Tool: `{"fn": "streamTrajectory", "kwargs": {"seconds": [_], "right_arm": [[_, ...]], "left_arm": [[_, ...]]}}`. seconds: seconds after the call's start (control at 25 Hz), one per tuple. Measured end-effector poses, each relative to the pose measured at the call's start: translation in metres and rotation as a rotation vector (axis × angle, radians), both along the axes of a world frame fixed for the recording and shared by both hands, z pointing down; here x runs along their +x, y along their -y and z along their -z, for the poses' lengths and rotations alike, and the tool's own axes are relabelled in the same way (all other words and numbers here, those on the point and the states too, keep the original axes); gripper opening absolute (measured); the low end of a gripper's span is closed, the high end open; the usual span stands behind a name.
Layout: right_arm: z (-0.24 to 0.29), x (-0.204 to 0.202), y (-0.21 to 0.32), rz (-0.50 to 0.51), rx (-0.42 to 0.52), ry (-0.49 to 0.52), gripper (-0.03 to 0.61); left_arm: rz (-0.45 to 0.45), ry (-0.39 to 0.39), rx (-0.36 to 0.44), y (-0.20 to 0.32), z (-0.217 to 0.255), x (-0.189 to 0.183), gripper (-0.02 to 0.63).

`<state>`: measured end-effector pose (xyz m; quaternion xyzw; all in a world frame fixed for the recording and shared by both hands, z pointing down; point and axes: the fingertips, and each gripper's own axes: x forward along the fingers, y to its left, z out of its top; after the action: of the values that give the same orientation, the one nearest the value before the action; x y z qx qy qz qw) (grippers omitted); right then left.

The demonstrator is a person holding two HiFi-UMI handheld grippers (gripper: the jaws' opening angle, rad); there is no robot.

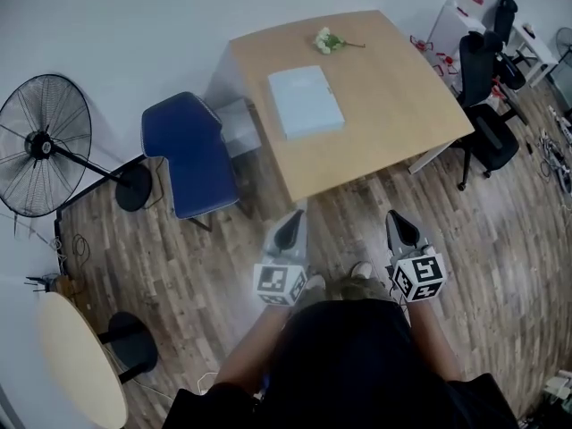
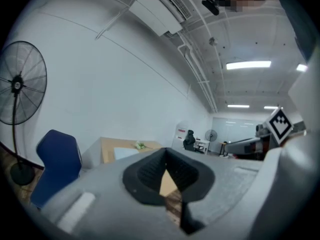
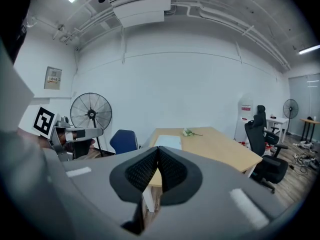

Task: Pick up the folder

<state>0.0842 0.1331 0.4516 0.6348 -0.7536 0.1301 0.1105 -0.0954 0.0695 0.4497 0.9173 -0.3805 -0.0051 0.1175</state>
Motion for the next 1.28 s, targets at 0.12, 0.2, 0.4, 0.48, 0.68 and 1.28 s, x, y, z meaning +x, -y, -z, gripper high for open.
{"fn": "streamTrajectory", "kwargs": {"seconds": [0.12, 0.2, 0.4, 0.48, 0.68, 1.28], "right_arm": [[-0.013, -0.006, 0.015, 0.031, -0.020, 0.004, 0.000], [-0.019, -0.011, 0.027, 0.063, -0.031, 0.006, 0.000], [-0.026, -0.015, 0.070, 0.129, -0.027, 0.023, 0.000], [-0.031, -0.012, 0.095, 0.155, -0.024, 0.034, 0.000], [-0.041, 0.007, 0.177, 0.198, -0.027, 0.059, 0.000], [-0.092, 0.092, 0.362, 0.305, -0.128, 0.084, 0.000]], "left_arm": [[0.028, 0.007, -0.007, 0.011, -0.007, -0.009, 0.002], [0.056, 0.009, -0.019, 0.020, -0.012, -0.016, 0.002], [0.109, 0.035, -0.023, 0.046, -0.019, -0.023, 0.002], [0.131, 0.048, -0.021, 0.063, -0.021, -0.021, 0.002], [0.182, 0.085, -0.040, 0.128, -0.025, -0.011, 0.002], [0.304, 0.133, -0.130, 0.290, -0.058, 0.055, 0.002]]}}
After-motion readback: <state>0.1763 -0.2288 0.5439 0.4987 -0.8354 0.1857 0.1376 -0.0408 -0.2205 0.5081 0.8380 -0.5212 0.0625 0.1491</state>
